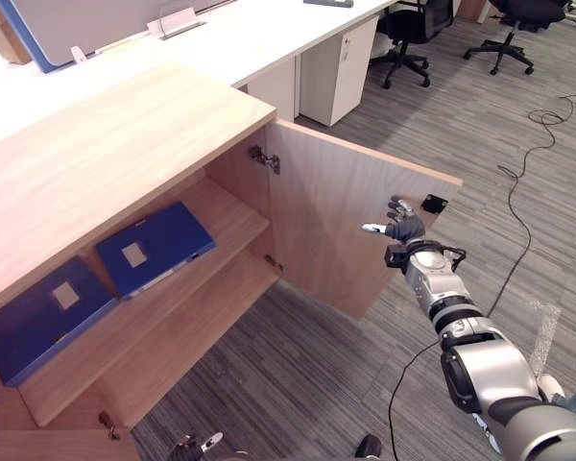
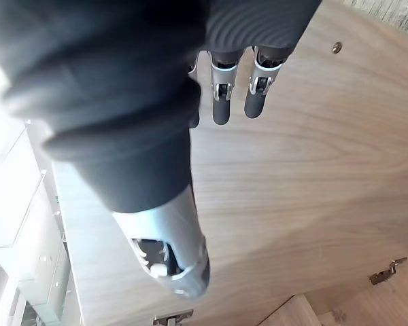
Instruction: Walk over to the cabinet, pick up the folder, carry it to the office cabinet, place the folder inside the office cabinet, then close the office cabinet door
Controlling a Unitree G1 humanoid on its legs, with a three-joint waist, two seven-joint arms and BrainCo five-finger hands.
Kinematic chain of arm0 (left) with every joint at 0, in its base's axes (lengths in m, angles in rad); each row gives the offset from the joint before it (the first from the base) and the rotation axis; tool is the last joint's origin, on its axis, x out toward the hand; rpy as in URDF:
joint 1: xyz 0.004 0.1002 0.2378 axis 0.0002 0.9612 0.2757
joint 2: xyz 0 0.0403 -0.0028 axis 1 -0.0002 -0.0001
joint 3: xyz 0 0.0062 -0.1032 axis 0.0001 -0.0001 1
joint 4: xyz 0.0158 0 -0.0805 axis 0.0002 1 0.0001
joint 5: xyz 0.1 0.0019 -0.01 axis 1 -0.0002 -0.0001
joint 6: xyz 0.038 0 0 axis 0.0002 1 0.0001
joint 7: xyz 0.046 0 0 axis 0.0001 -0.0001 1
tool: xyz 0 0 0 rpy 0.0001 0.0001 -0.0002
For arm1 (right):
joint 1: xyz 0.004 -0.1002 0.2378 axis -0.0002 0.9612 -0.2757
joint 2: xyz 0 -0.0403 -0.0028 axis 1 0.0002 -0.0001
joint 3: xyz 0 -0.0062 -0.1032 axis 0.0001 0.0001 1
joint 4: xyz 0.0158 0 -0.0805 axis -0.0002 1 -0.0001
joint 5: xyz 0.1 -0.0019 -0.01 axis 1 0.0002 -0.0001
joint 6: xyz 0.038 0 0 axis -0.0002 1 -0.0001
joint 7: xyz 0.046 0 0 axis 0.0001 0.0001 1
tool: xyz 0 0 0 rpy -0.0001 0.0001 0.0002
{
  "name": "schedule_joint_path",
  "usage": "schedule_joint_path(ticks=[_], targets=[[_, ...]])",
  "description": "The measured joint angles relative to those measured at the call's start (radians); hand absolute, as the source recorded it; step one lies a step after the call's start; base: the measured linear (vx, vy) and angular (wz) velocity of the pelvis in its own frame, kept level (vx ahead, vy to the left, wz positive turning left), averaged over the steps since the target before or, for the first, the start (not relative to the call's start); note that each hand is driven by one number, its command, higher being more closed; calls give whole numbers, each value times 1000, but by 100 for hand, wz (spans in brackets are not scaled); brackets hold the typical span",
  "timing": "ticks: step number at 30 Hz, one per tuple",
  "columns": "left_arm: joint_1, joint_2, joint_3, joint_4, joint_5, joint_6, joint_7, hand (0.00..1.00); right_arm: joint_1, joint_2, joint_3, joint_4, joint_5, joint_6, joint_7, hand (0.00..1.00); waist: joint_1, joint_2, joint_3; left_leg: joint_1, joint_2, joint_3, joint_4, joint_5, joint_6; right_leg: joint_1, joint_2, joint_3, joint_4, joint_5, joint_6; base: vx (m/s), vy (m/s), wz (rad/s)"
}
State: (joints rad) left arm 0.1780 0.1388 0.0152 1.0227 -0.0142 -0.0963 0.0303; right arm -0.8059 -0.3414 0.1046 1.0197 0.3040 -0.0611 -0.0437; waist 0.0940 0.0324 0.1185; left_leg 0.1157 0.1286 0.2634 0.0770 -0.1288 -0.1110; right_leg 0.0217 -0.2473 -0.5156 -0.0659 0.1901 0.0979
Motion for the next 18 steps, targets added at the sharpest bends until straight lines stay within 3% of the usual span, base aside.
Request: schedule_joint_path(ticks=[8, 15, 18], targets=[[2, -1, 0, -6, 0, 0, -12, 0, 23, 1, 40, 2, 24, 1, 43, 0, 5, 6, 11, 3, 0, -2, 0, 0, 0, 1, 0, 1, 0, 0, 0, 0, 0, 0], [13, -1, 14, -4, 1, 3, -18, 0, 201, -19, -85, 14, -12, 22, 32, 0, -18, 11, 13, 9, -1, 25, 1, -1, 1, -10, 2, 33, 1, 0, 0, 6, 5, -11], [29, -4, 26, -3, 1, 4, -25, 0, 234, -73, -123, 14, -20, 26, 31, 0, -30, 15, 12, 9, -1, 64, 8, -7, 2, -40, 7, 85, 5, 0, 0, -12, 6, -37]])
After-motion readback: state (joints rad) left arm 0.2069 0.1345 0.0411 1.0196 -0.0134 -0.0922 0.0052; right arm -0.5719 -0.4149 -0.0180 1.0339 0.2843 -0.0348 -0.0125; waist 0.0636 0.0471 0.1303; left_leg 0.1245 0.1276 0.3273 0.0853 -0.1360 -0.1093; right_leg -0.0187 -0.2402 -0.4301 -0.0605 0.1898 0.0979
